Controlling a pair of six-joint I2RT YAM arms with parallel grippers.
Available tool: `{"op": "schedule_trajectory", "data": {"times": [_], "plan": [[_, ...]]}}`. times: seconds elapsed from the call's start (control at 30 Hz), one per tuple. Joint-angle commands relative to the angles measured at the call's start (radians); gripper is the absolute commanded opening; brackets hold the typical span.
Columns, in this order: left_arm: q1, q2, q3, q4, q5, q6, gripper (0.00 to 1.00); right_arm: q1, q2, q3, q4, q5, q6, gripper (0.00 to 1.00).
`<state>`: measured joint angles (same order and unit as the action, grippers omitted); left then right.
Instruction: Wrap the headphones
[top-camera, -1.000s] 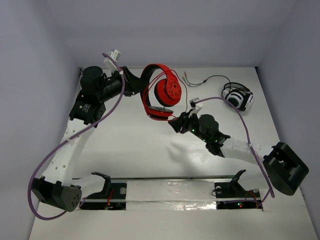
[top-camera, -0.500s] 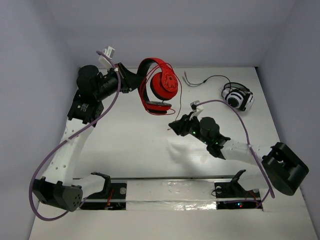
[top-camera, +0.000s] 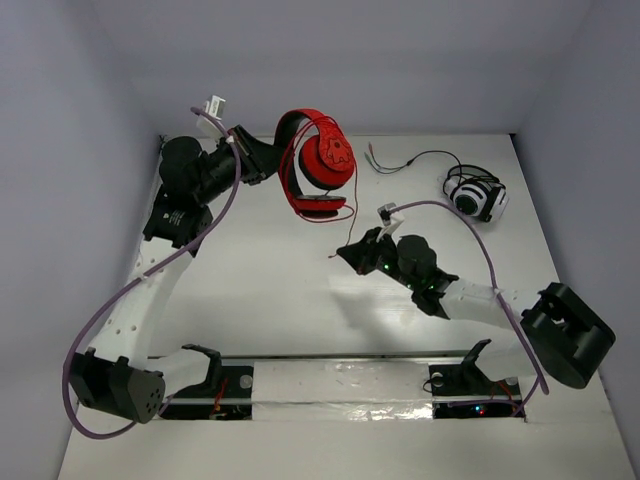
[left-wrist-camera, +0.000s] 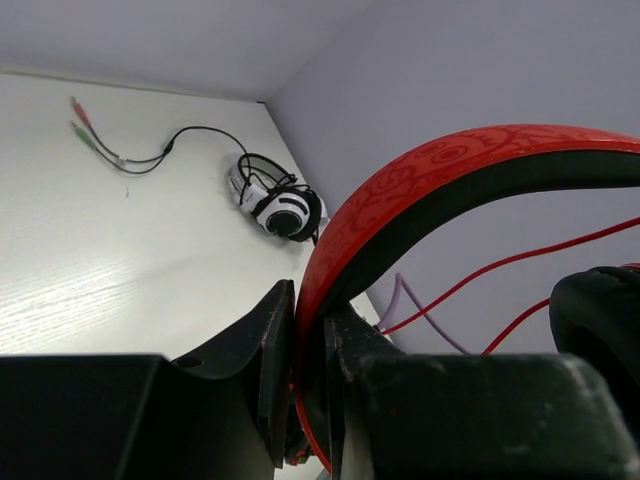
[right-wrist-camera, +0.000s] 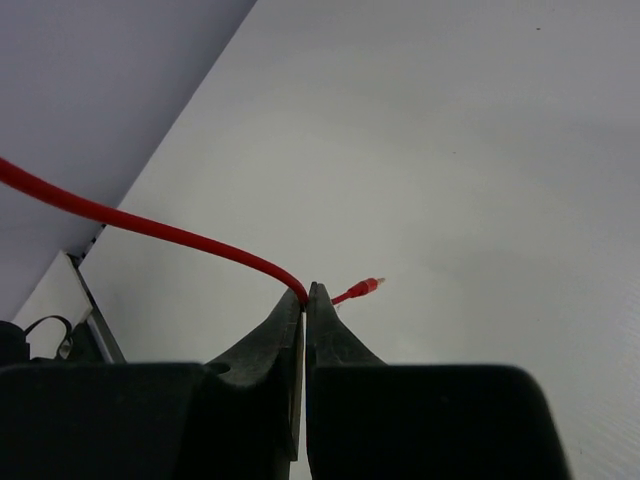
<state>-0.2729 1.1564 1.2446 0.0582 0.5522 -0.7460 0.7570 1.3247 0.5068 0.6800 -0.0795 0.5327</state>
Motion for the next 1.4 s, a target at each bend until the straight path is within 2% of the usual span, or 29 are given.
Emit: {"op": "schedule_trajectory", "data": {"times": [0.0,0.13,0.3,0.53,0.83,1.03,1.2,1.37], "plan": [[0.004,-0.020,-0.031,0.155,-0.066,-0.098,0.00,0.045,-0.001,0.022,0.001,-0.002,0.015,0.00],[0.004,-0.024,-0.091,0.215,-0.196,-0.141,0.00,0.125,0.007,0.061,-0.077,0.040,0.012,0.00],[0.004,-0.023,-0.175,0.288,-0.228,-0.228,0.00,0.192,0.018,0.090,-0.154,0.124,0.016,0.00],[-0.014,-0.067,-0.252,0.272,-0.545,-0.201,0.00,0.298,0.036,0.153,-0.260,0.172,0.039,0.00],[-0.187,-0.046,-0.350,0.258,-0.940,-0.081,0.00,0.376,0.024,0.197,-0.244,0.099,0.101,0.00],[-0.296,-0.018,-0.381,0.243,-1.109,0.023,0.00,0.401,-0.024,0.239,-0.324,0.119,0.099,0.00],[-0.376,-0.005,-0.439,0.249,-1.173,0.057,0.00,0.401,-0.088,0.249,-0.290,0.139,0.115,0.00],[-0.448,0.029,-0.488,0.247,-1.189,0.082,0.00,0.401,-0.078,0.298,-0.240,0.101,0.110,0.00]]}}
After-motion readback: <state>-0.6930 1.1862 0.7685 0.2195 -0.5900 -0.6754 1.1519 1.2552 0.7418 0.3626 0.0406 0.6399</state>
